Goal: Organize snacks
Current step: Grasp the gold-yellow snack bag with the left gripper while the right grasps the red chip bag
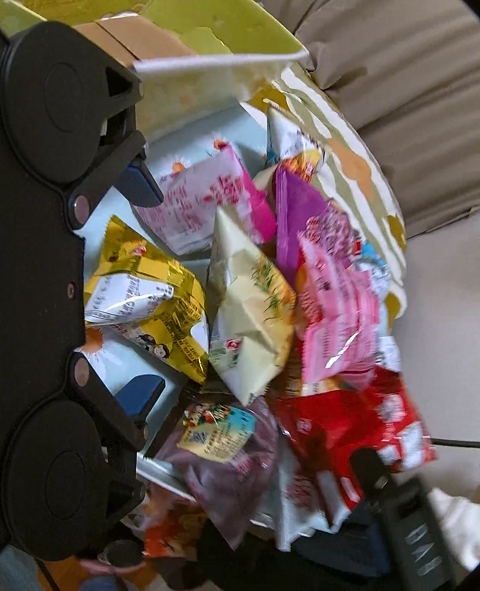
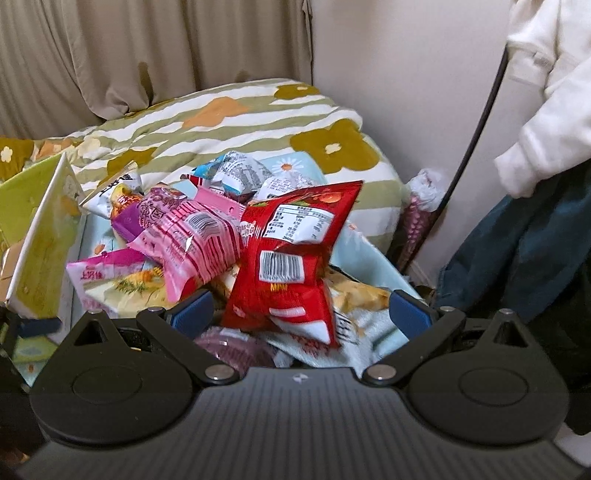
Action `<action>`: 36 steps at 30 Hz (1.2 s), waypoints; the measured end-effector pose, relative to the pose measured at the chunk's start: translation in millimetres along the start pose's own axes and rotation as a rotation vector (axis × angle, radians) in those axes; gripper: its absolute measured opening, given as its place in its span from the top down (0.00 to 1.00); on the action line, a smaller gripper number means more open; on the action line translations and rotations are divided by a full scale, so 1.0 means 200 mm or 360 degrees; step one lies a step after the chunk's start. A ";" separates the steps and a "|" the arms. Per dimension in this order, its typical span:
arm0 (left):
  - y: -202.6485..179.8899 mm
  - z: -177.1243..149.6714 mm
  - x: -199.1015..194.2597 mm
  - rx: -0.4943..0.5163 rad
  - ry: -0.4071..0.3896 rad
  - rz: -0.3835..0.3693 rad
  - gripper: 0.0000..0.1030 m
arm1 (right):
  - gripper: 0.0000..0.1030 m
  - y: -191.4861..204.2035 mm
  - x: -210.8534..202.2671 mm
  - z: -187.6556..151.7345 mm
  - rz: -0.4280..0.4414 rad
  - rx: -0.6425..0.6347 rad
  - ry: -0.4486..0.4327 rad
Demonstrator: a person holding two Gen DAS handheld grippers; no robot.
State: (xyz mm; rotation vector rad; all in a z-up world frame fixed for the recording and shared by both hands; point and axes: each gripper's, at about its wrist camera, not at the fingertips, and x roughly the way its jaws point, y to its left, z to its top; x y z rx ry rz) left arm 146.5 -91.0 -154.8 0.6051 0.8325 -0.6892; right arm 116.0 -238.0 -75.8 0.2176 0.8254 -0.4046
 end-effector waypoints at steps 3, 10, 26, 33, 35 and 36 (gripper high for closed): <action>-0.01 0.01 0.06 0.0029 0.0046 -0.0007 0.08 | 0.00 0.00 0.10 0.02 0.0013 0.0001 0.0031; -0.02 0.01 0.20 0.0052 0.0151 -0.0009 0.30 | 0.00 0.02 0.24 0.05 0.0065 -0.0043 0.0087; 0.10 -0.06 0.15 -0.0327 0.0189 -0.0128 0.55 | 0.09 0.01 0.34 0.09 0.0129 -0.0124 0.0093; 0.14 -0.06 0.03 -0.0427 0.0140 -0.0081 0.55 | 0.23 0.02 0.34 0.08 0.0161 -0.0166 0.0088; 0.12 -0.04 0.01 -0.0446 0.0127 -0.0069 0.55 | 0.26 0.01 0.31 0.08 0.0167 -0.0168 0.0068; 0.12 -0.04 -0.01 -0.0459 0.0117 -0.0060 0.55 | 0.27 0.01 0.30 0.08 0.0168 -0.0173 0.0058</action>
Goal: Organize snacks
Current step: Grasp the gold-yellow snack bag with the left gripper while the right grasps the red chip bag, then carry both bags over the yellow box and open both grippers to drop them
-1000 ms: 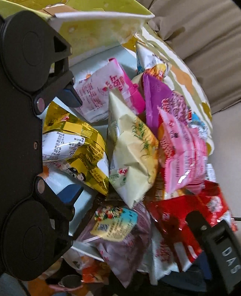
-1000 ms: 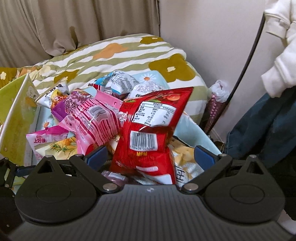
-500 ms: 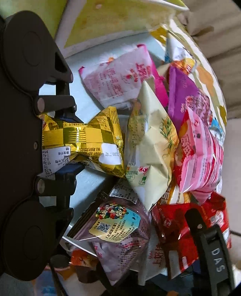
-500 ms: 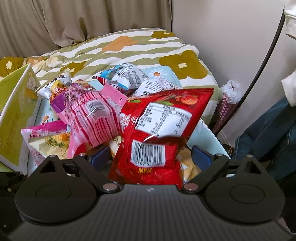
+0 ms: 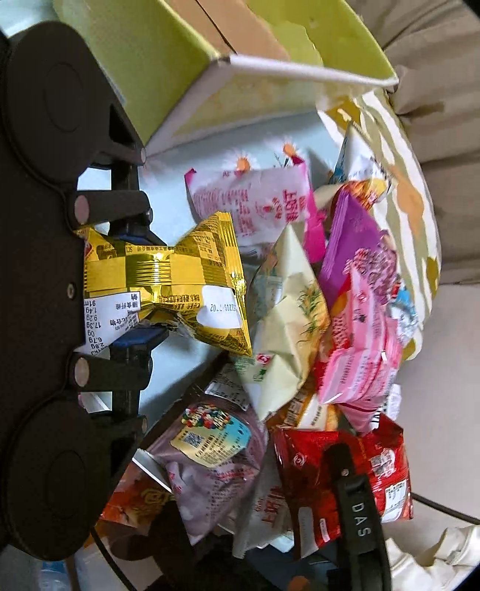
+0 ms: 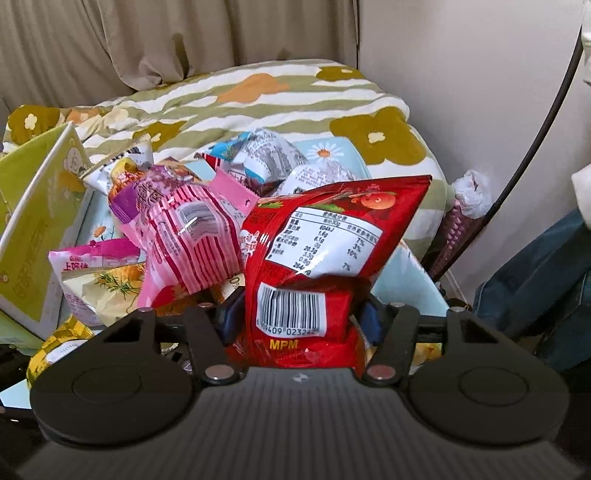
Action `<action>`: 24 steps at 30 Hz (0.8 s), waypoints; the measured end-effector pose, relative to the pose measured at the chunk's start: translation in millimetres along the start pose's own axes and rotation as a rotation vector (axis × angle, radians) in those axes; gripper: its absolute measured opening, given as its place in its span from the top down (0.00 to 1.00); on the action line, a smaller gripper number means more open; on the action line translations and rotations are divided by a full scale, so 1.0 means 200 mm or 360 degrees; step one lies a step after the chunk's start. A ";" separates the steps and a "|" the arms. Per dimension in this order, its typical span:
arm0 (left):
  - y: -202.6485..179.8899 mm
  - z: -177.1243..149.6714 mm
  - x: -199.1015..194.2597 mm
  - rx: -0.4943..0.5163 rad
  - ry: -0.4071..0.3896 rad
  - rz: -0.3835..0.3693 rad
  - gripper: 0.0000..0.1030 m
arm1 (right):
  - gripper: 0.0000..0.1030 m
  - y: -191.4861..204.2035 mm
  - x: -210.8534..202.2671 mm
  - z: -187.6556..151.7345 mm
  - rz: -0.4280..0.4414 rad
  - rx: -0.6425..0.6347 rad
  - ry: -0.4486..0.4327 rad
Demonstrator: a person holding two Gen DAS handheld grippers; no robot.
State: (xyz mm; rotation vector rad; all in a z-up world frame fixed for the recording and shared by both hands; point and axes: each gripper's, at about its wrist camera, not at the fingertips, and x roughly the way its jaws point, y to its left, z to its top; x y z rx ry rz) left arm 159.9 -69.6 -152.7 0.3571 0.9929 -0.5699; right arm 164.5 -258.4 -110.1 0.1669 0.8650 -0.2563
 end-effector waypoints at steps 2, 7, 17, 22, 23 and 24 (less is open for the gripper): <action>-0.01 -0.02 -0.04 -0.0013 -0.0020 0.0010 0.55 | 0.27 0.00 -0.03 0.00 -0.0001 -0.0009 -0.0025; -0.04 -0.03 -0.17 -0.0056 -0.0093 0.0049 0.55 | 0.28 -0.01 -0.13 0.03 0.0009 -0.0029 -0.0085; 0.10 0.04 -0.53 -0.0333 -0.0303 0.0281 0.55 | 0.28 0.11 -0.32 0.19 0.0218 -0.0208 -0.0203; 0.24 0.07 -0.69 -0.0485 -0.0385 0.0455 0.55 | 0.28 0.27 -0.39 0.32 0.0394 -0.0372 -0.0283; 0.27 0.07 -0.73 -0.0514 -0.0404 0.0494 0.55 | 0.28 0.30 -0.39 0.35 0.0438 -0.0394 -0.0290; 0.31 0.08 -0.76 -0.0539 -0.0424 0.0529 0.55 | 0.28 0.33 -0.40 0.37 0.0477 -0.0412 -0.0295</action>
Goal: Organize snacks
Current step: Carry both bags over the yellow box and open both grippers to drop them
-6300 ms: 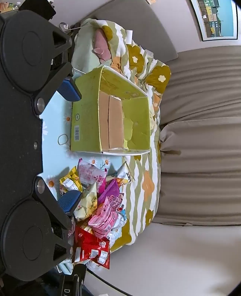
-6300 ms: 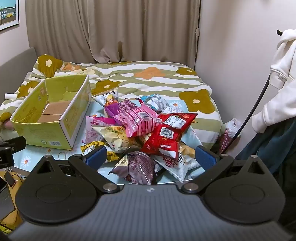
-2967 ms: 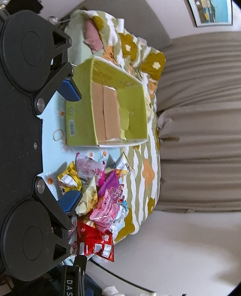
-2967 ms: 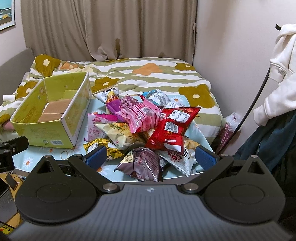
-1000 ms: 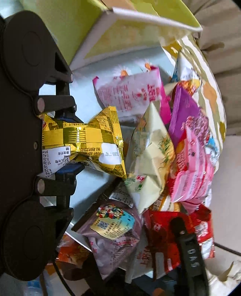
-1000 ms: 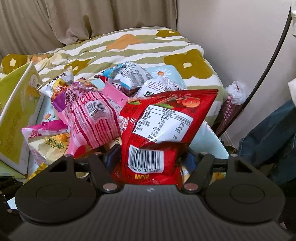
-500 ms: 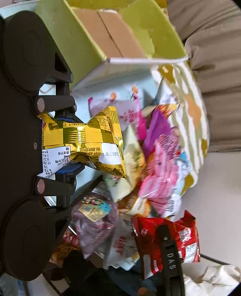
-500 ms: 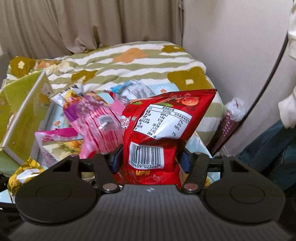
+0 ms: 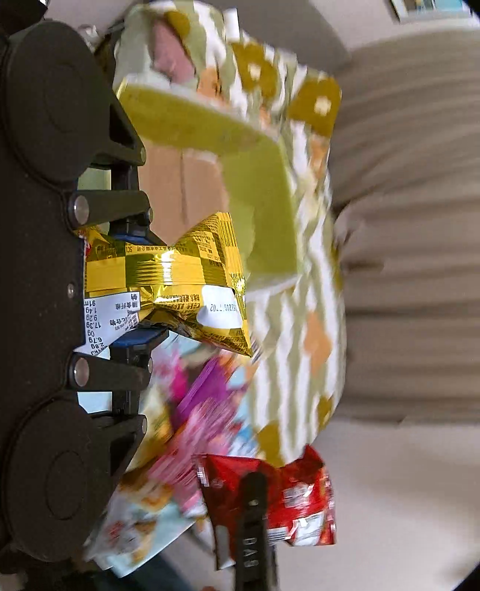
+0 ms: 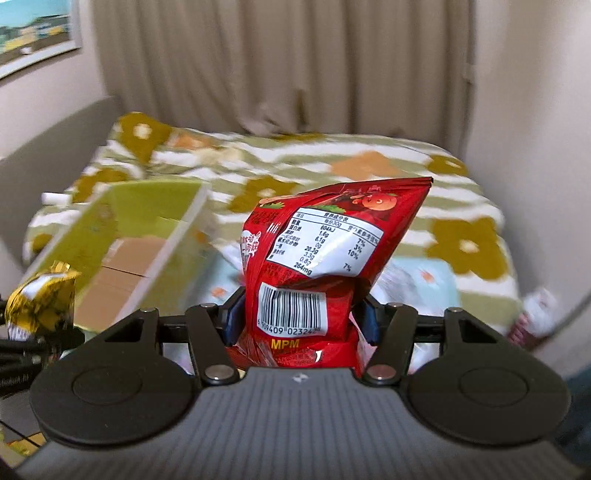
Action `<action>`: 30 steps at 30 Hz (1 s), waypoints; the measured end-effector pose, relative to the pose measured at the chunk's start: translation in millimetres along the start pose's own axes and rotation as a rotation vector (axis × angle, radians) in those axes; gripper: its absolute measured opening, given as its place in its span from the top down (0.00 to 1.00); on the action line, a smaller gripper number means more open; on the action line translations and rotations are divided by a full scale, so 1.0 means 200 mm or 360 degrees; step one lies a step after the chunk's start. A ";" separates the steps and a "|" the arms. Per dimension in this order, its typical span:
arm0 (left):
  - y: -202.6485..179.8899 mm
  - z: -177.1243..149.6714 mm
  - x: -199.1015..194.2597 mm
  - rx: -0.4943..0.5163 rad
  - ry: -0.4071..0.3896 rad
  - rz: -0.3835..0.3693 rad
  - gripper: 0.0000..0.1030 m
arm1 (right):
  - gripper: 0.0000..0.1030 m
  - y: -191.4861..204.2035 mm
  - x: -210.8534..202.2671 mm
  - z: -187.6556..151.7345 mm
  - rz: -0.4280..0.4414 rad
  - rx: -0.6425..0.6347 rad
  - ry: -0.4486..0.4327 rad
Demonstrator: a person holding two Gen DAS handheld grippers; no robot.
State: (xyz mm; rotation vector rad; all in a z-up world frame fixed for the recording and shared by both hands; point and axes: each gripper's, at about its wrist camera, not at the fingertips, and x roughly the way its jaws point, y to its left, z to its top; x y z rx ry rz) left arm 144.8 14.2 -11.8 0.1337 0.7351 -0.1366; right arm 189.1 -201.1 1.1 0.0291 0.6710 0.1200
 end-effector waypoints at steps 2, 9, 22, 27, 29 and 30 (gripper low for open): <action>0.07 0.05 0.00 -0.0036 -0.0028 0.0063 0.55 | 0.28 0.06 0.03 0.07 0.0092 -0.0035 -0.0017; 0.35 0.27 0.11 -0.0118 -0.0084 0.0184 0.55 | 0.28 0.33 0.16 0.27 0.0297 -0.0098 -0.0070; 0.65 0.55 0.72 -0.0069 0.0114 0.0139 0.54 | 0.28 0.75 0.67 0.52 0.0318 -0.0089 0.0115; 0.72 0.54 0.97 -0.0040 0.0195 0.0088 0.44 | 0.28 0.82 0.84 0.53 0.0249 -0.0088 0.0187; 0.74 0.53 1.04 -0.0020 0.0224 0.0102 0.16 | 0.28 0.83 0.89 0.52 0.0212 -0.0086 0.0218; 0.74 0.52 1.05 -0.0013 0.0224 0.0117 0.05 | 0.28 0.83 0.92 0.52 0.0195 -0.0082 0.0233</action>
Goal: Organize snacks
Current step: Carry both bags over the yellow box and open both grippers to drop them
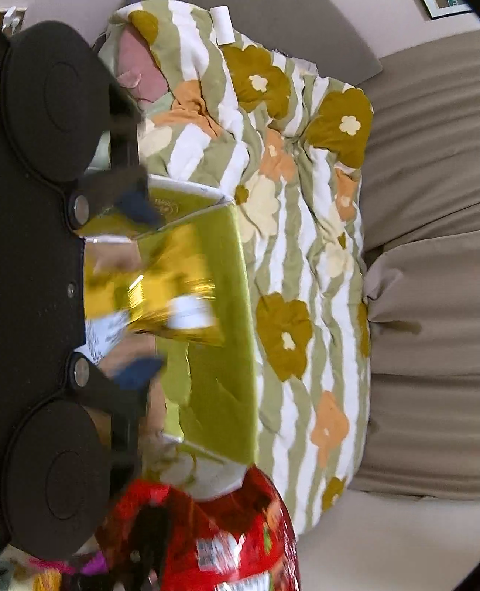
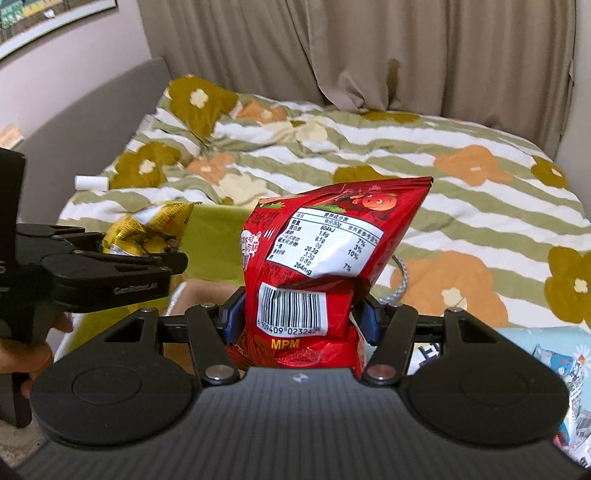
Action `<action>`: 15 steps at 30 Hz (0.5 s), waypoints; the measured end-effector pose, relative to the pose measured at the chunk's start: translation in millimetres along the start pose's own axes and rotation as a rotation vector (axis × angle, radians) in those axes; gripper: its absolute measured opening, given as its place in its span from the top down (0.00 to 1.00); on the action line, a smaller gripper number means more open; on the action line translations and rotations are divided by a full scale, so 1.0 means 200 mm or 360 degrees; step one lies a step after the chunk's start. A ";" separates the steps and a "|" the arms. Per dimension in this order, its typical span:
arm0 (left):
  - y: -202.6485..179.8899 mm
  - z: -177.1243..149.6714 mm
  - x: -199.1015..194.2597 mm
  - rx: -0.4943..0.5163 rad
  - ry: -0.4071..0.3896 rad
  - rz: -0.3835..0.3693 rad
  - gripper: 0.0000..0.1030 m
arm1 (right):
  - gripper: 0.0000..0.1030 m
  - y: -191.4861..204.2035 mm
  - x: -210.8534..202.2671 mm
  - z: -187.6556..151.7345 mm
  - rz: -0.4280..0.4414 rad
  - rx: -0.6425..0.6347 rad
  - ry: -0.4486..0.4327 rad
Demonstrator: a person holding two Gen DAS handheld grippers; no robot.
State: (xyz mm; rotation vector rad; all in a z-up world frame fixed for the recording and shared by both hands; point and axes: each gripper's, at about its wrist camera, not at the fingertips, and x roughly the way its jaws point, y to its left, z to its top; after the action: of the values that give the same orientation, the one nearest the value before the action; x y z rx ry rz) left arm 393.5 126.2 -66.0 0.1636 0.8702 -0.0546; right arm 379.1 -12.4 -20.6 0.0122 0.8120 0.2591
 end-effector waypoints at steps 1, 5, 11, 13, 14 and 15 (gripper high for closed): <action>0.01 -0.01 0.01 0.0008 -0.0013 0.0012 0.04 | 0.28 0.00 0.02 0.00 -0.0013 0.0008 0.0012; 0.06 -0.04 0.00 0.0007 -0.0019 -0.0034 0.04 | 0.28 0.00 0.08 0.00 -0.0030 0.0025 0.0052; 0.13 -0.08 -0.11 -0.0056 -0.0089 -0.0063 0.04 | 0.27 0.04 0.14 0.03 0.0035 0.0013 0.0088; 0.15 -0.08 -0.14 -0.0085 -0.0106 -0.0092 0.03 | 0.26 0.05 0.17 0.05 0.0064 0.0019 0.0107; 0.17 -0.09 -0.16 -0.0109 -0.0110 -0.0096 0.03 | 0.26 0.06 0.19 0.05 0.0071 0.0024 0.0112; 0.18 -0.09 -0.16 -0.0129 -0.0112 -0.0099 0.03 | 0.26 0.07 0.20 0.06 0.0079 0.0024 0.0118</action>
State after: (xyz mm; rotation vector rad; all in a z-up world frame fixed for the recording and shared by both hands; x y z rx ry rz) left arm 363.4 163.3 -47.4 0.0585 0.8059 -0.0823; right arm 411.2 12.3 -39.5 0.0373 0.8883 0.3016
